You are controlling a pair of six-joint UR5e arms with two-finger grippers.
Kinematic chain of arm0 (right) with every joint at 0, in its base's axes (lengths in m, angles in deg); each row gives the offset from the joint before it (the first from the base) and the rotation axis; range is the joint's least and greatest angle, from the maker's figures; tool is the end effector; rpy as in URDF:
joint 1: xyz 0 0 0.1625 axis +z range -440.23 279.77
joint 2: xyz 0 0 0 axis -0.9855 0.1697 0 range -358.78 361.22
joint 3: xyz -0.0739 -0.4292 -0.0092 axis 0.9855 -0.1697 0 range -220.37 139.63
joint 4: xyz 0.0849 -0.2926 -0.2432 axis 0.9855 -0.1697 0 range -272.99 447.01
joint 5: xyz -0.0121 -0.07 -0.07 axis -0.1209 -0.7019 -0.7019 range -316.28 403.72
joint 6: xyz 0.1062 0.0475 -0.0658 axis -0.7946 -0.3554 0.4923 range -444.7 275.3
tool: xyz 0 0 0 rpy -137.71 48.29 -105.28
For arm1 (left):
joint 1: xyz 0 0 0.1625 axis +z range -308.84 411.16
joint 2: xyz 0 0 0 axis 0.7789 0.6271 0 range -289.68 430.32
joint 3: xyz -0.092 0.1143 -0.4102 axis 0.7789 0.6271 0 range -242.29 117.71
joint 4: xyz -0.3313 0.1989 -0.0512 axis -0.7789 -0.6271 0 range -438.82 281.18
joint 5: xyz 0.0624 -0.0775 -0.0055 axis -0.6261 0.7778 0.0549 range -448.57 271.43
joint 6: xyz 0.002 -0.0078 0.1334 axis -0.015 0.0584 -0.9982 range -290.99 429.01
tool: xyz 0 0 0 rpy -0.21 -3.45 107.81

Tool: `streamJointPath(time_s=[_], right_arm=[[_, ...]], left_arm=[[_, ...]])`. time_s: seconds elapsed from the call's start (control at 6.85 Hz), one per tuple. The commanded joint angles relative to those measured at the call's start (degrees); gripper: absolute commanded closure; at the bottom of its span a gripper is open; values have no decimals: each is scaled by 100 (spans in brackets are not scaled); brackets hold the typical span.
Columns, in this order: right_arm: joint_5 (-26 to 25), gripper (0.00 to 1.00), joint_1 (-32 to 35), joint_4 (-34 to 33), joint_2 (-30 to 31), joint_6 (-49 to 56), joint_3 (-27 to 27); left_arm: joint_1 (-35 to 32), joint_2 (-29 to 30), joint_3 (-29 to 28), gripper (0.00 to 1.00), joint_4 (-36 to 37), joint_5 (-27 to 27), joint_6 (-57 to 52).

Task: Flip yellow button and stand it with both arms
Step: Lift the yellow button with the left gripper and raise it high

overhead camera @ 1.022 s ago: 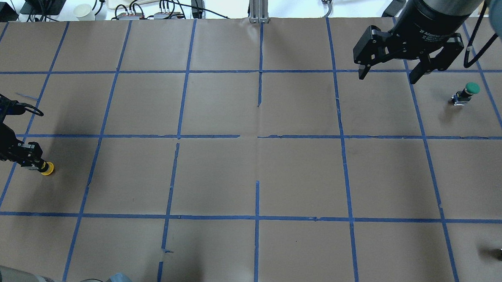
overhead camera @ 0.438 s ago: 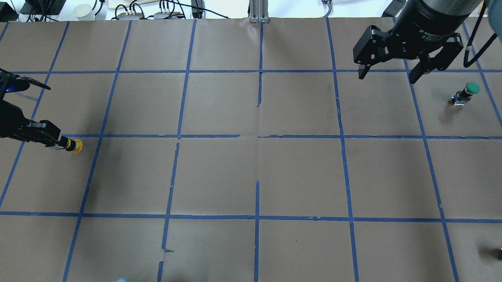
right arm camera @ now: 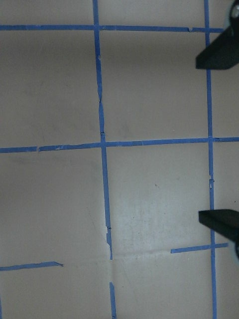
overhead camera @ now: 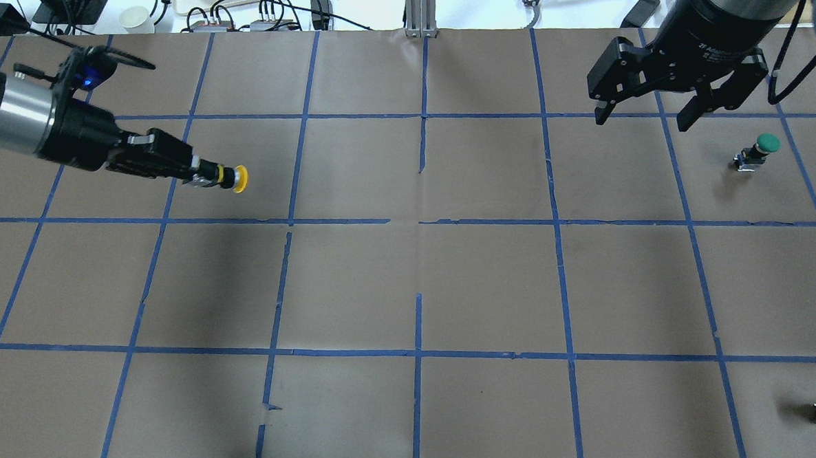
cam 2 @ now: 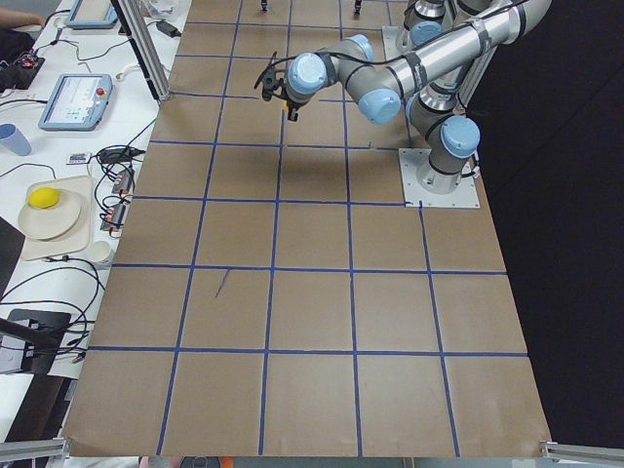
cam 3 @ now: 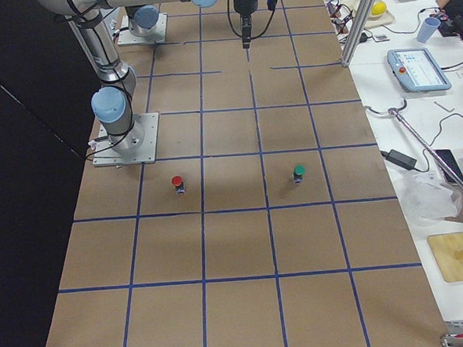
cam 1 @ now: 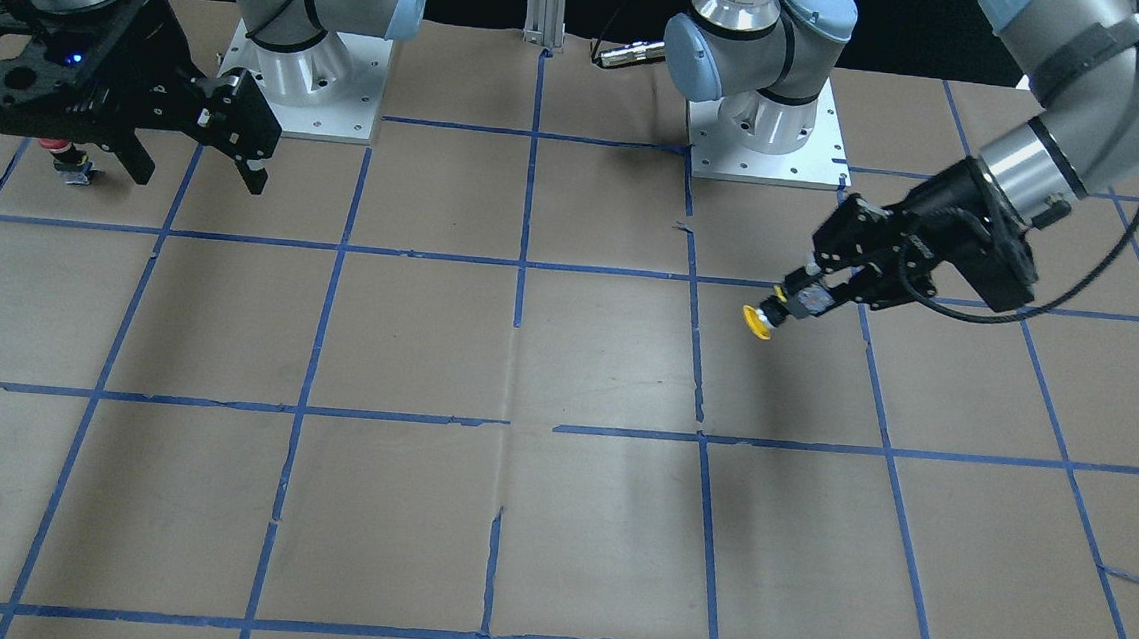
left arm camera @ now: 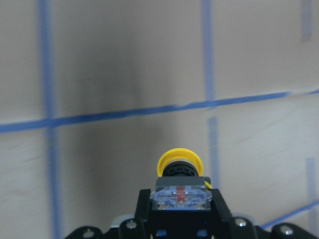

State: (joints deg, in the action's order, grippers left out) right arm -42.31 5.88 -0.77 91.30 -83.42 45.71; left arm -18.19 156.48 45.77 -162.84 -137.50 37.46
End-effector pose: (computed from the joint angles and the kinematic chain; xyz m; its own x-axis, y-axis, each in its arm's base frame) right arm 0.1104 -0.4772 0.4934 -0.9967 0.0433 -0.0686 0.0457 0.9984 -0.0327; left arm -0.0623 -0.4617 0.3932 -0.7555 0.1830 0.6291 0.0545 0.9744 -0.2181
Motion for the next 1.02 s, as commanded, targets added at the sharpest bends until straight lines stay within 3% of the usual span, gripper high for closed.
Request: streamJointPath(time_s=[0.0, 0.44, 0.73, 0.88], right_arm=[[129, 0, -478, 85, 114, 764, -13], [1032, 1, -1706, 663, 220, 2826, -13], [2548, 0, -2612, 2335, 185, 3668, 57], [2878, 0, -2686, 3232, 194, 3661, 66]], left_arm=[[-1330, -55, -285, 98, 295, 1668, 1557], [-1581, -135, -225, 99, 553, 4146, 2985], [-1669, -38, -181, 100, 536, 5021, 3172], [-1791, -20, -189, 100, 544, 5085, 3312]])
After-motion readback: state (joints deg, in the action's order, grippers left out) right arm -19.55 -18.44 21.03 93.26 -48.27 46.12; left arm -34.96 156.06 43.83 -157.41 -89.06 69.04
